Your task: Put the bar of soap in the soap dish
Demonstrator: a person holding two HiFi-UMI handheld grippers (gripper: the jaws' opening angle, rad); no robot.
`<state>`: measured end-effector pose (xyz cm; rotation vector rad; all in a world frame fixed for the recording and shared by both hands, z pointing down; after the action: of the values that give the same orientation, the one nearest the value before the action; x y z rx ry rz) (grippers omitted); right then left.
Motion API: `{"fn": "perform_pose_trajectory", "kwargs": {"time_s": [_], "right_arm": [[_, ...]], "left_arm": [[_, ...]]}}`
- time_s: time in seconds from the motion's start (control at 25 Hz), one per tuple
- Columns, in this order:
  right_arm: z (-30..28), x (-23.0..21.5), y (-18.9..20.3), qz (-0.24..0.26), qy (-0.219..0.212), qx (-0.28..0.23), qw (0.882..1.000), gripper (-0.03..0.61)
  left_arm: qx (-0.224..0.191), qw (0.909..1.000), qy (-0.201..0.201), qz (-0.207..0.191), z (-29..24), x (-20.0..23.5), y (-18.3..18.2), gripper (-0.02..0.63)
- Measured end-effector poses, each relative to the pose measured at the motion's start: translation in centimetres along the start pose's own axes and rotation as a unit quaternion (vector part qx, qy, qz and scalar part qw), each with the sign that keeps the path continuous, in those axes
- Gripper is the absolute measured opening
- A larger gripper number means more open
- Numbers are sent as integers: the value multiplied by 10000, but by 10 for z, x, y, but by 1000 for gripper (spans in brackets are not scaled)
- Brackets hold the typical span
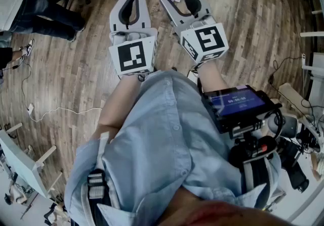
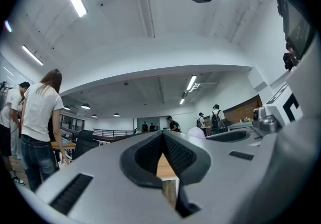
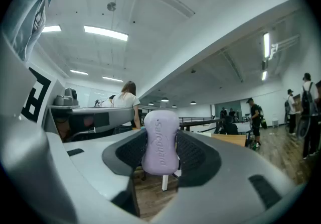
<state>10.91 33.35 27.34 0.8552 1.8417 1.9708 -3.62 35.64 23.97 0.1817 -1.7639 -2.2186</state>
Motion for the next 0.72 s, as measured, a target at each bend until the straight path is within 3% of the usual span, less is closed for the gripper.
{"fn": "perform_pose_trajectory", "kwargs": {"time_s": [0.72], "right_arm": [[7, -2, -6, -161, 39, -370, 9992, 193]], "left_arm": [[59, 10000, 19, 12, 0, -2, 0, 8]]}}
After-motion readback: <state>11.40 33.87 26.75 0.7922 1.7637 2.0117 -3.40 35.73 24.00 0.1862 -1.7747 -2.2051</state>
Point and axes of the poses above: the fingertips, and each gripper's own axes: z backward along the fingers, x to its left, y out of its underside, the point moved 8 cm from there along z, backward along the fingers, and after that the axes turned 8 degrees about z, right-handed, at the moved point
